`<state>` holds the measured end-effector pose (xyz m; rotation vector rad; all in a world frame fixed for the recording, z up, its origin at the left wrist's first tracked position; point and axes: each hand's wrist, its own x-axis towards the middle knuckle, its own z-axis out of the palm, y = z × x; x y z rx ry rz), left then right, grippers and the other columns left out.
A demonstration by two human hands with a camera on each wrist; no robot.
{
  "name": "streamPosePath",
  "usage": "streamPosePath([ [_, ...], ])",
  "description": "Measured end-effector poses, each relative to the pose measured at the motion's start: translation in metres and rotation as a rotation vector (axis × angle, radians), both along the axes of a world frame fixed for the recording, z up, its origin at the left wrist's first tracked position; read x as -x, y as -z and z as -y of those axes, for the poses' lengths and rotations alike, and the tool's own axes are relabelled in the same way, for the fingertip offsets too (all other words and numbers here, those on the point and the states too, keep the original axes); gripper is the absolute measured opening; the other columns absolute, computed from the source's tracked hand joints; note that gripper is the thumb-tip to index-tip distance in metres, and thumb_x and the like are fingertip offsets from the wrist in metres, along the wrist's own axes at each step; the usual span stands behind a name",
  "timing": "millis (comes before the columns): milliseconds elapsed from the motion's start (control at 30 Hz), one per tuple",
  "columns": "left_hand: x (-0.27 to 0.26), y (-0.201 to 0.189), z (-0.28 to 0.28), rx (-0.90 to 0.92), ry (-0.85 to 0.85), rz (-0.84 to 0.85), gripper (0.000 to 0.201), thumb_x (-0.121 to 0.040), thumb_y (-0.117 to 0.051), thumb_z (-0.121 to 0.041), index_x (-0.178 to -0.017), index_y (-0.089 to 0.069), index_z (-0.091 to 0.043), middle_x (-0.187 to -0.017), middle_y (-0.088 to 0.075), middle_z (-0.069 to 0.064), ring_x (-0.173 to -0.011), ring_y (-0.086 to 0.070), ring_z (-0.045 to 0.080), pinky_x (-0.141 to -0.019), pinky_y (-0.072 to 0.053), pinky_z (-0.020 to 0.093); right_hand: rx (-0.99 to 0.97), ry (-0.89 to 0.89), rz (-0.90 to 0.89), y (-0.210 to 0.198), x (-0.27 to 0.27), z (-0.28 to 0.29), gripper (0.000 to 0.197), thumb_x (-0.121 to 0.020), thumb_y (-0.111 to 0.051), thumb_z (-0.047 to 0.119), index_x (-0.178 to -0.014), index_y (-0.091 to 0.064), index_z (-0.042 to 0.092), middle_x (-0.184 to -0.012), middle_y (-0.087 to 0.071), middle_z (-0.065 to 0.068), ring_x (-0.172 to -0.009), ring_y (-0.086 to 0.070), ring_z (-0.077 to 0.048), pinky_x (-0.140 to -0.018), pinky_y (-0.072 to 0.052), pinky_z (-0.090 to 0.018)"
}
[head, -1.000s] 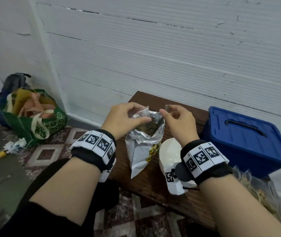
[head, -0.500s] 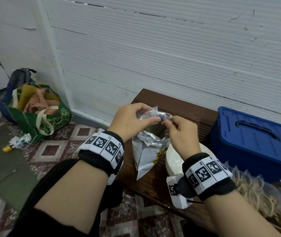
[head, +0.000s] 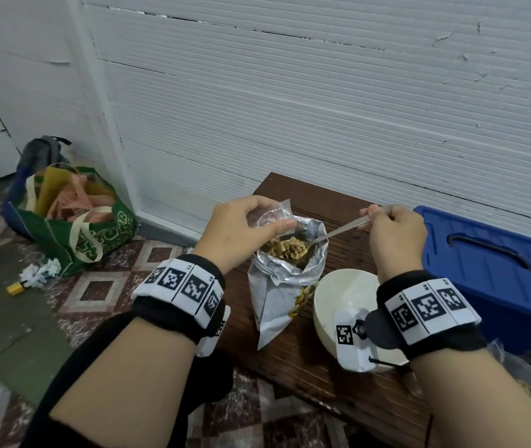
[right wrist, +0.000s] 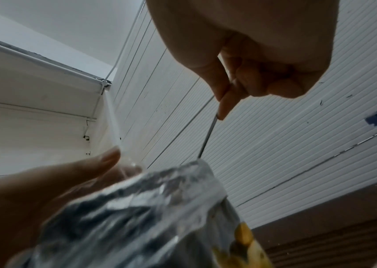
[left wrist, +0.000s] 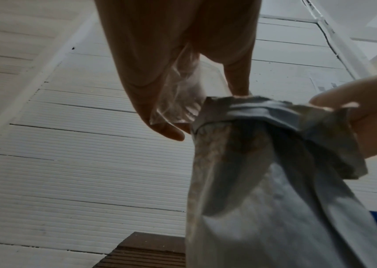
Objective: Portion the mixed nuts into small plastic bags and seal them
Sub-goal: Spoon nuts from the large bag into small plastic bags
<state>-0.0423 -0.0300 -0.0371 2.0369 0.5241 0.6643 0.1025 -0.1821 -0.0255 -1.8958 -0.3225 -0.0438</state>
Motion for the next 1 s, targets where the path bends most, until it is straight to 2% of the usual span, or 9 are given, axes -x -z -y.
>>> streamPosePath([
  [100,0.003,-0.004,-0.002,-0.024,0.015,-0.023,0.029,-0.072,-0.077,-0.044,-0.096,-0.068,-0.031,-0.087,-0.067,-0.02,-0.076,-0.056,-0.015,-0.066,-0.04,0.003,0.005,0.004,0.02,-0.007,-0.005,0.002,0.027,-0.097,-0.05,0.017,-0.079,-0.068,0.009,-0.077,-0.062,0.008,-0.069,-0.05,0.0,-0.07,-0.036,-0.021],
  [200,0.004,-0.005,-0.003,-0.047,0.031,-0.065,0.026,-0.071,-0.079,-0.043,-0.091,-0.067,-0.031,-0.081,-0.066,-0.017,-0.071,-0.054,-0.013,-0.064,-0.04,0.003,0.017,0.013,0.043,-0.014,-0.01,0.005,0.027,-0.096,-0.05,0.017,-0.076,-0.067,0.011,-0.069,-0.058,0.01,-0.065,-0.048,0.001,-0.066,-0.036,-0.023],
  [333,0.002,-0.005,-0.005,-0.076,0.061,-0.144,0.033,-0.069,-0.079,-0.045,-0.096,-0.068,-0.029,-0.092,-0.068,-0.014,-0.086,-0.058,-0.005,-0.068,-0.037,-0.002,-0.029,0.045,0.06,-0.022,-0.02,0.008,0.033,-0.094,-0.051,0.016,-0.063,-0.062,0.021,-0.075,-0.061,0.006,-0.076,-0.056,-0.013,-0.074,-0.042,-0.026],
  [500,0.0,-0.004,-0.007,-0.104,0.068,-0.19,0.035,-0.068,-0.08,-0.048,-0.097,-0.068,-0.032,-0.097,-0.067,-0.016,-0.095,-0.058,-0.006,-0.071,-0.036,-0.005,-0.066,0.059,0.065,-0.027,-0.031,0.009,0.039,-0.093,-0.052,0.016,-0.055,-0.06,0.021,-0.081,-0.066,0.005,-0.086,-0.059,-0.014,-0.08,-0.047,-0.03],
  [633,-0.004,-0.005,-0.003,-0.156,0.093,-0.214,0.042,-0.067,-0.078,-0.051,-0.102,-0.069,-0.03,-0.099,-0.067,-0.017,-0.098,-0.059,-0.003,-0.079,-0.043,0.006,-0.071,0.015,0.021,-0.023,-0.03,0.002,0.039,-0.093,-0.053,0.016,-0.055,-0.061,0.021,-0.077,-0.066,0.009,-0.088,-0.061,-0.016,-0.08,-0.048,-0.031],
  [700,-0.005,-0.004,-0.001,-0.175,0.086,-0.215,0.044,-0.067,-0.078,-0.054,-0.104,-0.069,-0.031,-0.1,-0.067,-0.017,-0.099,-0.059,0.001,-0.09,-0.048,0.02,-0.073,-0.017,-0.004,-0.021,-0.027,-0.001,0.038,-0.094,-0.052,0.015,-0.057,-0.062,0.019,-0.075,-0.065,0.01,-0.086,-0.061,-0.014,-0.078,-0.048,-0.027],
  [800,-0.007,-0.004,0.0,-0.203,0.087,-0.225,0.05,-0.063,-0.073,-0.063,-0.104,-0.069,-0.035,-0.1,-0.067,-0.017,-0.101,-0.059,0.006,-0.1,-0.044,0.04,-0.059,-0.052,-0.01,-0.02,-0.023,-0.005,0.038,-0.095,-0.051,0.014,-0.059,-0.062,0.017,-0.072,-0.065,0.01,-0.082,-0.06,-0.005,-0.083,-0.044,-0.028],
  [900,-0.008,-0.002,0.0,-0.223,0.103,-0.231,0.056,-0.059,-0.066,-0.07,-0.104,-0.068,-0.037,-0.096,-0.064,-0.021,-0.103,-0.058,0.007,-0.102,-0.042,0.044,-0.048,-0.068,-0.02,-0.02,-0.02,-0.007,0.037,-0.096,-0.051,0.014,-0.061,-0.061,0.016,-0.071,-0.064,0.013,-0.077,-0.055,0.004,-0.082,-0.04,-0.025],
  [1000,-0.01,0.0,0.001,-0.257,0.096,-0.231,0.057,-0.06,-0.065,-0.071,-0.106,-0.068,-0.037,-0.097,-0.063,-0.018,-0.104,-0.054,0.007,-0.102,-0.039,0.043,-0.065,-0.083,-0.023,-0.02,-0.018,-0.009,0.037,-0.095,-0.051,0.013,-0.06,-0.062,0.015,-0.074,-0.065,0.011,-0.082,-0.057,-0.001,-0.084,-0.04,-0.025],
])
